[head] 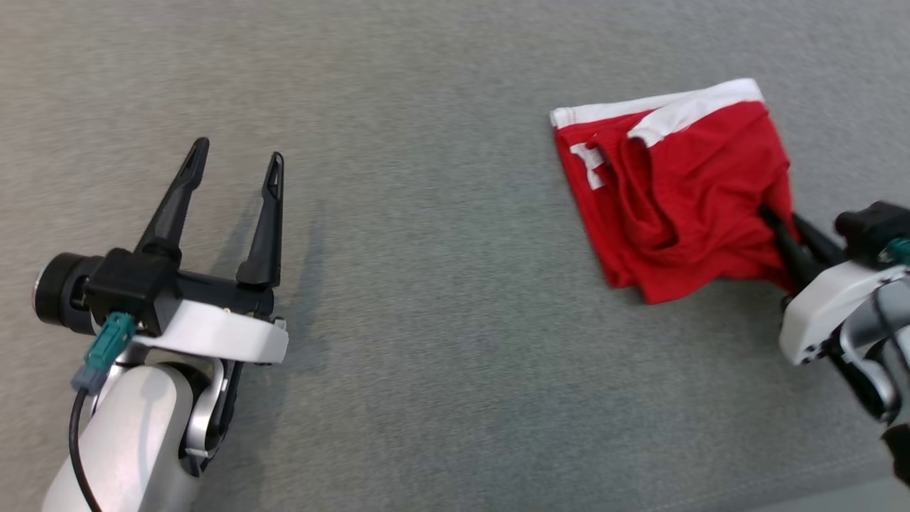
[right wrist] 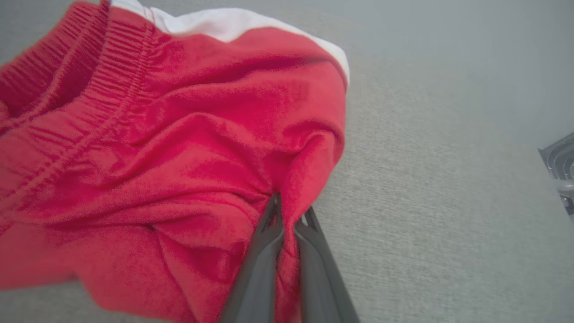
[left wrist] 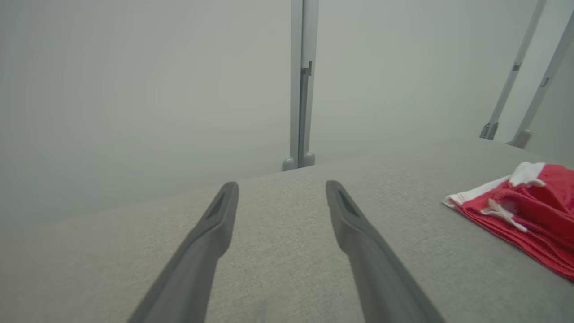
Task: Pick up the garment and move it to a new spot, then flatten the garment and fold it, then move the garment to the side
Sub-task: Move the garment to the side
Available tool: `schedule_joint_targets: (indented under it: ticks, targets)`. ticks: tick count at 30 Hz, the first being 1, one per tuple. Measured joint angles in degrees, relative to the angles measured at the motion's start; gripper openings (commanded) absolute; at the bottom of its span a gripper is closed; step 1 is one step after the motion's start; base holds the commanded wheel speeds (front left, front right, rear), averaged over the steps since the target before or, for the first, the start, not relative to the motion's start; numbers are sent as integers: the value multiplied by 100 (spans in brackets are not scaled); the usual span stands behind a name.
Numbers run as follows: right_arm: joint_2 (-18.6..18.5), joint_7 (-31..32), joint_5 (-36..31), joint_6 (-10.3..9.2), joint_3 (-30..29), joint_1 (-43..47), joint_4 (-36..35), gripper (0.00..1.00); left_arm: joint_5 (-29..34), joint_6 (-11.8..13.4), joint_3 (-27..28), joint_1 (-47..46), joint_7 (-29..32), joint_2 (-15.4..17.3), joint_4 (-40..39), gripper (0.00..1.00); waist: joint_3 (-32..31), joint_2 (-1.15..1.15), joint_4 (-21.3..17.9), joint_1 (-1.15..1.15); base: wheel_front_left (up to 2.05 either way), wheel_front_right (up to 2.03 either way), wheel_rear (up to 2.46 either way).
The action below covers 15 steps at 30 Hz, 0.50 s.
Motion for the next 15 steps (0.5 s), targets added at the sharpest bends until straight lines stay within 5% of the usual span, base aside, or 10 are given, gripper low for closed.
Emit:
schedule_joint_targets:
  ticks: [8, 15]
  targets:
    - [-423, -735, 97, 0, -187, -837, 968, 0, 156, -78, -170, -339, 405, 178, -315, 100, 405, 0, -849, 0, 0, 0, 0]
    - [-543, -1360, 75, 0, -116, -1719, 1929, 0, 289, -104, -301, -626, 627, 240, -489, 100, 809, 0, -1115, 0, 0, 0, 0]
